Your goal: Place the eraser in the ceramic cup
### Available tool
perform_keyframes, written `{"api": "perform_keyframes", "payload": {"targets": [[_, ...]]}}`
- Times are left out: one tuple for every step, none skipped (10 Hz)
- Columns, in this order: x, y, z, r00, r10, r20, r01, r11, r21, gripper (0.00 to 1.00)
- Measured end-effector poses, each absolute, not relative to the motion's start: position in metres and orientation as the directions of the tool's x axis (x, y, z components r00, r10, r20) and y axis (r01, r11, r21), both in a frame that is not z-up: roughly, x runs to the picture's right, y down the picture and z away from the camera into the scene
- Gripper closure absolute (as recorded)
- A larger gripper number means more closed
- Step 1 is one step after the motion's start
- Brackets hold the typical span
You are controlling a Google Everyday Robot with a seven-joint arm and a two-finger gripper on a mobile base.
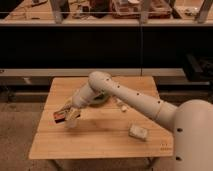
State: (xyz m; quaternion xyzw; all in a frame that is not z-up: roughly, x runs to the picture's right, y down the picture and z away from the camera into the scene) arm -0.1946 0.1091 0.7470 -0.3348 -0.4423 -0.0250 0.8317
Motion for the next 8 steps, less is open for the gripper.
{"api": "perform_keyframes", "payload": {"targets": [[-0.193, 0.107, 0.753, 0.609, 0.253, 0.752, 0.330, 0.781, -0.531, 0.20], [-0.192, 0.105, 0.758, 0.614, 0.243, 0.751, 0.327, 0.787, -0.523, 0.20], [-0.189, 0.099, 0.762, 0.618, 0.226, 0.753, 0.324, 0.799, -0.506, 0.20], [-0.185, 0.092, 0.763, 0.618, 0.220, 0.754, 0.314, 0.810, -0.494, 0.20], [-0.177, 0.081, 0.763, 0.614, 0.230, 0.755, 0.289, 0.825, -0.486, 0.20], [-0.165, 0.069, 0.761, 0.606, 0.249, 0.756, 0.254, 0.839, -0.481, 0.20], [-0.143, 0.053, 0.757, 0.594, 0.278, 0.755, 0.198, 0.859, -0.473, 0.20], [-0.120, 0.042, 0.755, 0.591, 0.299, 0.749, 0.149, 0.872, -0.466, 0.20]]}}
